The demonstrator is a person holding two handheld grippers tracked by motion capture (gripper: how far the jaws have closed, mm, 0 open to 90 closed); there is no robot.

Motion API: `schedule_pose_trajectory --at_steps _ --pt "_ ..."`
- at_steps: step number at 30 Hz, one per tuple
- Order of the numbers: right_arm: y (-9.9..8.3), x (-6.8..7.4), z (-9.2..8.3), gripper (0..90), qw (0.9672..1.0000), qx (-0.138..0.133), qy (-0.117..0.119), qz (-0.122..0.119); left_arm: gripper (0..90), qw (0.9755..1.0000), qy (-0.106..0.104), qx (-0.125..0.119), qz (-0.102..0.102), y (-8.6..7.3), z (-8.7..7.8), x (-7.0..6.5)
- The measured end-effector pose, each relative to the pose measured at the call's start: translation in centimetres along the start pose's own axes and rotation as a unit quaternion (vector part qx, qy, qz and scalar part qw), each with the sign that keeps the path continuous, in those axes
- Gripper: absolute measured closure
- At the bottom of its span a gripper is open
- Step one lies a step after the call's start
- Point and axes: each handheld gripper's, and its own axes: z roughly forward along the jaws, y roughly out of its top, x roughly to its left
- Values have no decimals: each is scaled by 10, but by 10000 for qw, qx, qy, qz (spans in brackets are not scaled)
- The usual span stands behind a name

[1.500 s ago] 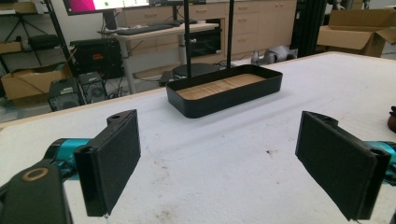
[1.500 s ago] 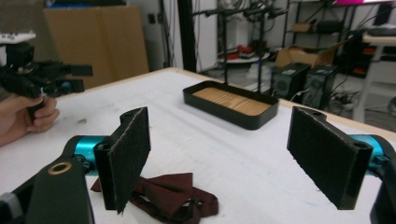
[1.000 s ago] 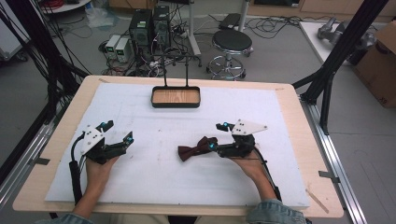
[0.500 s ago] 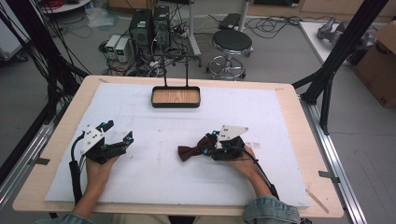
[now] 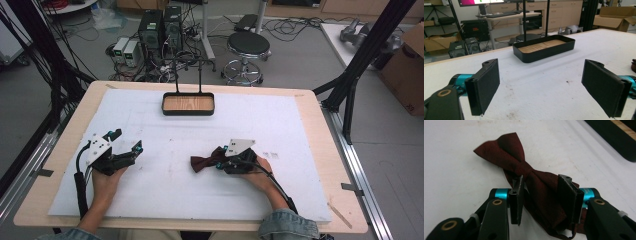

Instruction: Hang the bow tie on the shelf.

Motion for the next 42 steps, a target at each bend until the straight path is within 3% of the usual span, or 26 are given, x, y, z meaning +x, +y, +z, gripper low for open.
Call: schedule_pose_trajectory --at_steps 9,14,24,32,34,42 --pt "0 1 3 723 9997 112 -84 -175 157 10000 -6 6 6 0 0 0" --pt "1 1 2 797 9998 77 -80 -135 160 10000 -8 7 11 0 0 0" --pt "9 -1 -8 811 9987 -288 -403 104 163 10000 -8 22 20 0 0 -1" --pt "14 -5 -14 811 9956 -542 -687 341 168 10000 4 11 22 0 0 -1" --pt "17 -6 -17 810 9935 -659 -831 422 170 10000 -3 15 20 0 0 0" --pt "26 -15 -22 810 9895 -921 -935 608 170 10000 -12 25 40 0 0 -1"
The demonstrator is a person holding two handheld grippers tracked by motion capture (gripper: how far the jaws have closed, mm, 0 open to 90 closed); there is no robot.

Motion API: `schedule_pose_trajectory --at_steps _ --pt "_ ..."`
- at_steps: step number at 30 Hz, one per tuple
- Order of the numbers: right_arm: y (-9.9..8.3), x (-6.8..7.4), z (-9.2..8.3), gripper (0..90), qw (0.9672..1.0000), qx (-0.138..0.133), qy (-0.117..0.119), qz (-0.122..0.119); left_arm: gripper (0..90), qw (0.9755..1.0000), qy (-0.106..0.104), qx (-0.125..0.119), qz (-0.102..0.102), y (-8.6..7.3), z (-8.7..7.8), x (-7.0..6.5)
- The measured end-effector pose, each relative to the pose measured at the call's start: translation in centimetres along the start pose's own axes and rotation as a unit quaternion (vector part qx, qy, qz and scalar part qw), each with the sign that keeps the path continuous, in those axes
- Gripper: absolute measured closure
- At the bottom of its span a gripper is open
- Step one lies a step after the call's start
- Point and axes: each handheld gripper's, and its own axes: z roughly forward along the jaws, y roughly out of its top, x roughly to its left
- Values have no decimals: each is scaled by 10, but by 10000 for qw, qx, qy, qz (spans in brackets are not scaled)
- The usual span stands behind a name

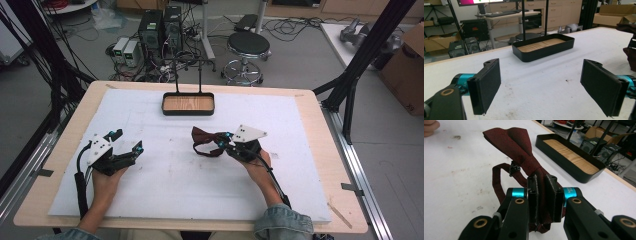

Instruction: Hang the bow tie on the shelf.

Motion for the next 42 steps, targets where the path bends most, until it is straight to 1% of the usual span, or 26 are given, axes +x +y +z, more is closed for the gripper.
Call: schedule_pose_trajectory --at_steps 1,2,4,5,6,7,8,9,11,12,14,16,17,19,23,25,26,27,28,29,32,36,38,39,40,42 --pt "0 0 0 810 10000 0 0 0 170 10000 -6 2 -4 0 0 0" --pt "4 -1 0 810 10000 -17 -87 -12 170 10000 -6 -6 -29 0 0 1" --pt "5 -2 1 810 9999 -32 -127 4 170 10000 -10 6 -20 0 0 1" --pt "8 -4 1 810 9996 -43 -258 52 170 10000 -23 5 -8 0 0 0" --pt "9 -5 1 810 9995 -66 -313 75 170 10000 -23 5 -8 0 0 0" --pt "10 -6 1 810 9993 -87 -342 150 170 10000 -32 7 9 0 0 0" --pt "10 -6 1 810 9993 -87 -342 150 170 10000 -32 10 10 0 0 0" --pt "13 -9 1 810 9986 -154 -453 203 170 10000 -28 11 7 0 -1 0" --pt "14 -10 1 810 9985 -160 -463 259 171 10000 -20 4 -8 0 0 0" --pt "18 -15 1 810 9979 -210 -519 327 171 10000 -14 1 -17 0 0 0" --pt "21 -18 2 810 9974 -246 -598 317 171 10000 -22 4 -14 0 0 0" --pt "24 -23 2 810 9970 -283 -613 386 171 10000 -40 5 6 0 0 0" --pt "26 -25 2 810 9967 -325 -652 369 171 10000 -43 14 5 0 0 0" --pt "27 -29 2 810 9959 -390 -665 469 171 10000 -40 13 7 0 0 0" --pt "31 -36 3 810 9950 -415 -741 524 172 10000 -29 -7 -15 0 0 0" --pt "37 -42 3 810 9938 -389 -872 568 172 10000 -33 -3 -22 0 0 0" --pt "37 -42 3 810 9938 -389 -872 568 172 10000 -46 -7 -14 0 0 0" --pt "39 -44 4 809 9936 -420 -902 528 172 10000 -40 -13 7 0 0 0" --pt "45 -48 4 809 9927 -475 -940 592 172 10000 -46 6 4 0 0 -1" --pt "48 -51 4 809 9923 -502 -966 588 172 10000 -46 6 4 0 0 -1" --pt "55 -57 7 809 9916 -619 -951 627 172 10000 -51 -12 0 0 0 0" --pt "61 -61 14 809 9913 -521 -1031 629 172 10000 -83 -5 16 0 0 -1" --pt "62 -63 15 809 9907 -544 -1067 644 172 10000 -90 -2 20 0 0 -1" --pt "64 -66 16 810 9884 -728 -1135 699 172 10000 -87 5 24 0 0 -1" --pt "64 -69 16 810 9874 -783 -1150 754 172 10000 -87 -4 20 0 0 -1" --pt "65 -74 19 810 9861 -746 -1187 894 173 10000 -74 -23 -12 0 1 -1"
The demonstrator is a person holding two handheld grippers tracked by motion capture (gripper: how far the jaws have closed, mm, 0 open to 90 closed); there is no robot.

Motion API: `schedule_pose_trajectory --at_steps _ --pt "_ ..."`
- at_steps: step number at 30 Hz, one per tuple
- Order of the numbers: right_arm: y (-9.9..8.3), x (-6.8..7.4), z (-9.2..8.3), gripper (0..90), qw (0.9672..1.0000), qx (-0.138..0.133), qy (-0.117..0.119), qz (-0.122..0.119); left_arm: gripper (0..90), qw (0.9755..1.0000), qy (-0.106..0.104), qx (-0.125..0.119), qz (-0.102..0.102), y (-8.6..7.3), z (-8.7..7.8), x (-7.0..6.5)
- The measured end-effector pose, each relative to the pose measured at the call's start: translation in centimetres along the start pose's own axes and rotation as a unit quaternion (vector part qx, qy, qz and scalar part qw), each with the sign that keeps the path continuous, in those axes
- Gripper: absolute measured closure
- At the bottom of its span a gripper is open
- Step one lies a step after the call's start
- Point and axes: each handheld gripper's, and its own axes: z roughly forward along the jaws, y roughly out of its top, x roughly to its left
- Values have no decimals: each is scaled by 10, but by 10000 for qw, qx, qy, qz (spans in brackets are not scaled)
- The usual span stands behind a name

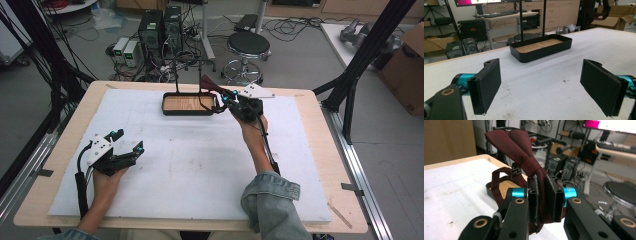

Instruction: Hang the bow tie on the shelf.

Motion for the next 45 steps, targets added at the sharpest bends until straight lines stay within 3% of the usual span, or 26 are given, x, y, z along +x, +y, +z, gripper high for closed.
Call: schedule_pose_trajectory --at_steps 6,19,37,45 --pt "8 -9 8 810 9997 -163 -172 100 174 10000 -12 9 21 0 0 0" --pt "30 -13 33 810 9989 -103 -415 200 176 10000 -17 -19 2 0 0 0" --pt "27 -31 58 809 9967 -74 -713 368 175 10000 -76 -12 -11 0 0 -1" --pt "17 -37 66 798 9945 145 -917 481 175 10000 -78 -12 -21 0 0 0"
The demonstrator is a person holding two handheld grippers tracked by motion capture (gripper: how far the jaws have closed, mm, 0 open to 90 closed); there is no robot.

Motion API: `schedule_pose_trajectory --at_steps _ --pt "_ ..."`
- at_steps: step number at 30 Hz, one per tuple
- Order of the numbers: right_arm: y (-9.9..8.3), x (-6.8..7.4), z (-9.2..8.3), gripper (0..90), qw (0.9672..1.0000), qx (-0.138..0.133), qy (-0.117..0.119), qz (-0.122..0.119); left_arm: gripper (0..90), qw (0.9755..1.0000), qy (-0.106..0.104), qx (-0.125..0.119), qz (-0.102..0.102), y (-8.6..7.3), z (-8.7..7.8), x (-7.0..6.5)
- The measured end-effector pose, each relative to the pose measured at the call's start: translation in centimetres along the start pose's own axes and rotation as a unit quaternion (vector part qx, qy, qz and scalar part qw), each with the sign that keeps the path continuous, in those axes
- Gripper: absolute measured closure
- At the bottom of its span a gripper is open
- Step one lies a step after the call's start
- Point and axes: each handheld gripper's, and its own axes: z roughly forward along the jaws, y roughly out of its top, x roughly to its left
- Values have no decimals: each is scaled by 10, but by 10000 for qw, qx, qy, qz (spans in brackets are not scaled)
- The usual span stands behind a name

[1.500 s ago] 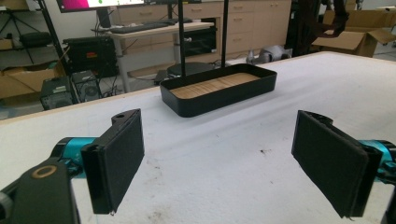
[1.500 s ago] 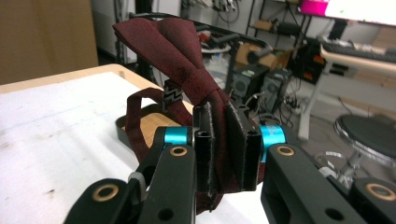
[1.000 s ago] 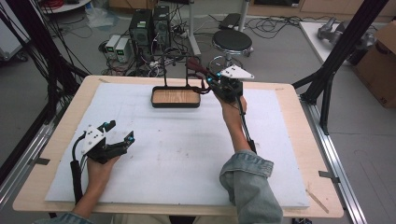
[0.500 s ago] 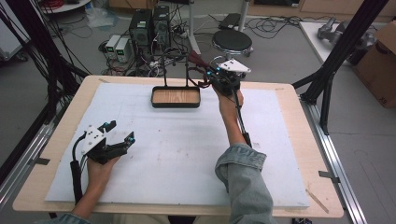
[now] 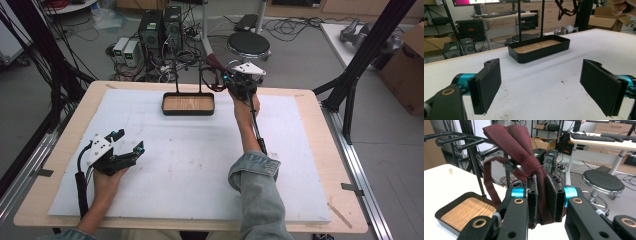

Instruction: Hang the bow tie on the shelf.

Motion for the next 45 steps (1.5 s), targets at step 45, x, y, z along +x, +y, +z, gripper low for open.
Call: schedule_pose_trajectory --at_steps 45 --pt "23 -13 -40 477 9989 -458 -12 103 175 10000 26 -10 -26 0 0 0"
